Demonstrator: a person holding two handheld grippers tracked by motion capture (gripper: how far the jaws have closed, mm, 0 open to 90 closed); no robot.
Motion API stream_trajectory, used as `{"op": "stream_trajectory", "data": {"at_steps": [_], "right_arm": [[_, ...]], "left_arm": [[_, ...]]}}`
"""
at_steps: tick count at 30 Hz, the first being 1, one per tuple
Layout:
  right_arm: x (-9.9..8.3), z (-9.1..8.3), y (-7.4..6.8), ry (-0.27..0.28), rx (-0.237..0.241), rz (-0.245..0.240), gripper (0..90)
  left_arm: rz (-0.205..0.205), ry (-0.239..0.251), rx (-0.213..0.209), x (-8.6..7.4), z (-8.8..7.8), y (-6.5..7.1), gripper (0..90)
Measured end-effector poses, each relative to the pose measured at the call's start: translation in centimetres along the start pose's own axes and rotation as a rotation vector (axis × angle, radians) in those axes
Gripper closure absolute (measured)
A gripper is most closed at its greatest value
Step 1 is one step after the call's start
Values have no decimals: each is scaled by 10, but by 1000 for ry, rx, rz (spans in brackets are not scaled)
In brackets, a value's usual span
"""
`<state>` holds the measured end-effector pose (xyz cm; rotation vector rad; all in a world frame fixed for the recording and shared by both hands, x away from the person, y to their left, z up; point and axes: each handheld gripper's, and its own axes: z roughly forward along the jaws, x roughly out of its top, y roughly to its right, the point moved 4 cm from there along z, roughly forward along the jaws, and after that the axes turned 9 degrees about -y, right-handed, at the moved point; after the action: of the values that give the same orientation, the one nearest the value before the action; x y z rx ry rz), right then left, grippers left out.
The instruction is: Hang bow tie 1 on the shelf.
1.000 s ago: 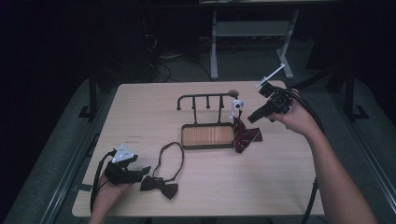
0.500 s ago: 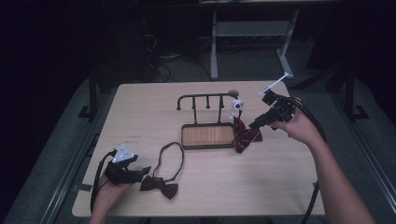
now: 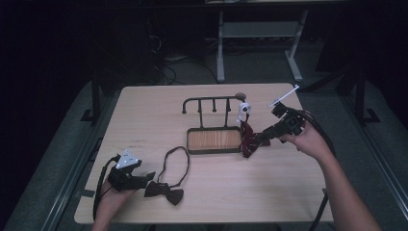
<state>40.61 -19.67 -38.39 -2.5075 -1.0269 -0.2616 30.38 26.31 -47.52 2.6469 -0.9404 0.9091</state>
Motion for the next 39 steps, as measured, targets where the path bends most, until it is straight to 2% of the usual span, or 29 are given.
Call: {"op": "stream_trajectory", "data": {"at_steps": [20,39], "right_arm": [[-21,25,-4,-18,18,3,464],[-43,30,-10,17,5,-6,449]], "left_arm": [[-3,1,0,0,0,2,282],[-2,1,3,0,0,3,282]]}}
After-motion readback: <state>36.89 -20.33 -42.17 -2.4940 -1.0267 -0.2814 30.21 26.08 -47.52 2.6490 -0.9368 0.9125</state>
